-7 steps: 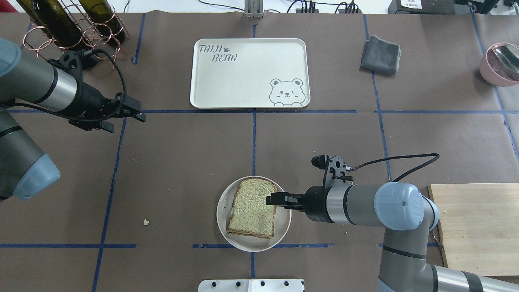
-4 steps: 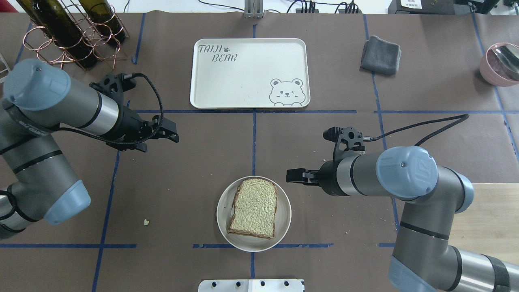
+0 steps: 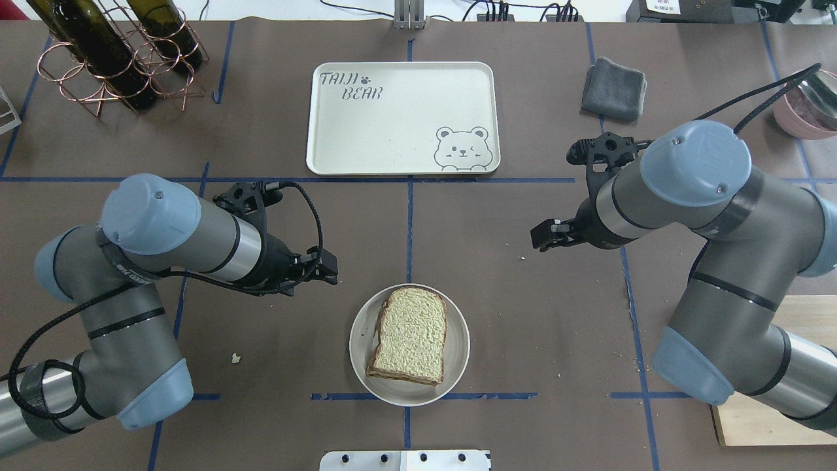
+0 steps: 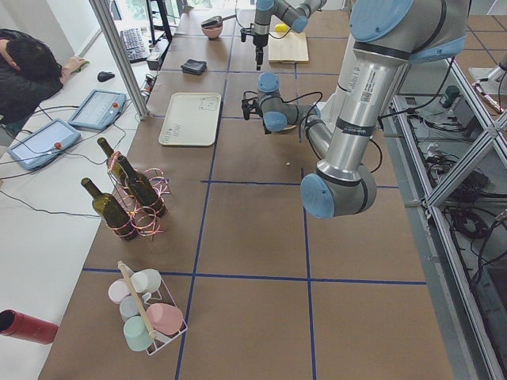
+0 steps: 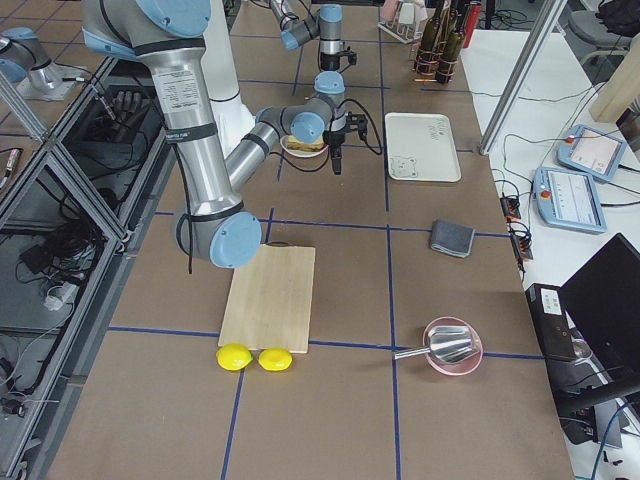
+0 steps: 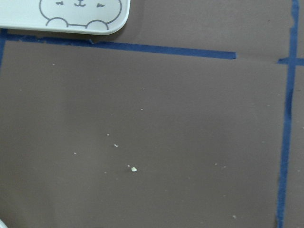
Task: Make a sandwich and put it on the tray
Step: 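Move the left gripper to the plate rim while the right arm withdraws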
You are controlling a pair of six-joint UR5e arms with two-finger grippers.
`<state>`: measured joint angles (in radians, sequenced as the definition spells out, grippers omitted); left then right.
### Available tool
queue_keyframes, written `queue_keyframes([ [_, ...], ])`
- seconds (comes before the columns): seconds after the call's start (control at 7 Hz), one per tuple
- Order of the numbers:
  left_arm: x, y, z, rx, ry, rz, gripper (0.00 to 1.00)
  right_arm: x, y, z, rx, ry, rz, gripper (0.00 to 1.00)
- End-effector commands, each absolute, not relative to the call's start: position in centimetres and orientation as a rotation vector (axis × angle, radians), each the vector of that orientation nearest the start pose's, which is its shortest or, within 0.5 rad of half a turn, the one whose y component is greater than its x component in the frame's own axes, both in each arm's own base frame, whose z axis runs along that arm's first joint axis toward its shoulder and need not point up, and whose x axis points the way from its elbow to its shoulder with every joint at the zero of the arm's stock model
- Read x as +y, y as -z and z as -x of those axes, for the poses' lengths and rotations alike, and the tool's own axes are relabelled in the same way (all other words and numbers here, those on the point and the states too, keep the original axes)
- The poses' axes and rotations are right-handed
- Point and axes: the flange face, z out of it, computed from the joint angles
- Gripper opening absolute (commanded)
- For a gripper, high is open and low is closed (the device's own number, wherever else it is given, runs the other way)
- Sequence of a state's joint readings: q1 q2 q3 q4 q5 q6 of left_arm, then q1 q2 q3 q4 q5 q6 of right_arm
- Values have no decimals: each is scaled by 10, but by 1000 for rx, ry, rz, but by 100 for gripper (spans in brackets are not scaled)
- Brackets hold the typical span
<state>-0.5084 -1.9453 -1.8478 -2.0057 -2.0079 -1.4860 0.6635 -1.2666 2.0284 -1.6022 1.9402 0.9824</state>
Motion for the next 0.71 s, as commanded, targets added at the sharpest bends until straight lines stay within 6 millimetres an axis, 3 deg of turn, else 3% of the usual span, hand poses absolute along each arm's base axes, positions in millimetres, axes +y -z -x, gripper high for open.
queue_keyframes([
  [0.0, -336, -275, -510, 1117, 95, 78, 66, -434, -307, 339, -729, 162, -129, 100],
  [0.29, -336, -276, -536, 1098, 96, 68, 62, -438, -311, 332, -729, 181, -131, 100],
  [0.57, -327, -277, -542, 1096, 80, 80, 56, -439, -308, 333, -730, 180, -134, 100],
])
